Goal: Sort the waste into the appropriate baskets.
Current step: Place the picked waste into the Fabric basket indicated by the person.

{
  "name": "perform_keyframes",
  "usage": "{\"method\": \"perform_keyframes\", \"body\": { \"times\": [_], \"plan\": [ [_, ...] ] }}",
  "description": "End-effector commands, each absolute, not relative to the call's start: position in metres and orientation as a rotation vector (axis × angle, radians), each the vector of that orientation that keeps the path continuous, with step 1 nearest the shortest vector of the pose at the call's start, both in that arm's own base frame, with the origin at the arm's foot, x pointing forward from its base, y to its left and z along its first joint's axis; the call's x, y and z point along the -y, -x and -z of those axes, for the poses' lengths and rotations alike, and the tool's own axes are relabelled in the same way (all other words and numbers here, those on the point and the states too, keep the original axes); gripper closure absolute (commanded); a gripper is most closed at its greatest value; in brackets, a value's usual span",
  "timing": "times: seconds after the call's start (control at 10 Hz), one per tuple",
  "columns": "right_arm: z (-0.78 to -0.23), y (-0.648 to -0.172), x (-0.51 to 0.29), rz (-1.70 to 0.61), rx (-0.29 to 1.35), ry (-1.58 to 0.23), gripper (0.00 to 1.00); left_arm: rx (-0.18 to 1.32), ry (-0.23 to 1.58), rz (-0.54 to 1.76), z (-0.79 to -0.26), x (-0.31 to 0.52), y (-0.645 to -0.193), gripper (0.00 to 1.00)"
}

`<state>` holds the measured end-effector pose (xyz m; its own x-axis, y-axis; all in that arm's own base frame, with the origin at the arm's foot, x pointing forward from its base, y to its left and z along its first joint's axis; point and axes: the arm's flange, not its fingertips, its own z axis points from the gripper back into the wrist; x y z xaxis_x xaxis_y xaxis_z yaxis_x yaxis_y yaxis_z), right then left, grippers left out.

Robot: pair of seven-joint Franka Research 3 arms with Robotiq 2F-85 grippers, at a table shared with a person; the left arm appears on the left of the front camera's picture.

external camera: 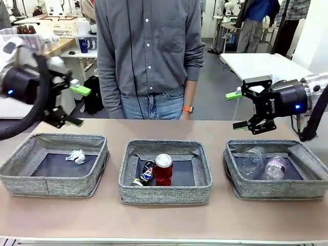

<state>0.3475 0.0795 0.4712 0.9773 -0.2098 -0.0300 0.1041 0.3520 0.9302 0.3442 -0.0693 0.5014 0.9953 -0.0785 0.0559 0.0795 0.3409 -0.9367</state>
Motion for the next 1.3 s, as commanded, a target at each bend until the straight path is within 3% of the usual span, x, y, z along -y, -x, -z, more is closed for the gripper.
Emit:
{"method": "perform_keyframes", "body": {
  "times": [0.0, 0.1, 0.2, 1.2],
  "plan": [
    [-0.475, -0.348, -0.079, 0.212, 0.084, -1.189, 0.00, 0.117, 1.358, -0.058, -0.479, 0.042, -0.312, 0.00],
    [-0.475, -0.348, -0.079, 0.212, 0.084, -1.189, 0.00, 0.081, 1.360, -0.175, -0.470, 0.042, -0.310, 0.00],
    [-0.475, -0.348, -0.079, 0.212, 0.084, -1.189, 0.00, 0.038, 1.274, 0.011, -0.487, 0.046, -0.331, 0.00],
    [-0.475, -0.348, -0.079, 0.212, 0.084, -1.189, 0.00, 0.038, 1.274, 0.011, -0.487, 0.046, -0.331, 0.00]
  ]
}}
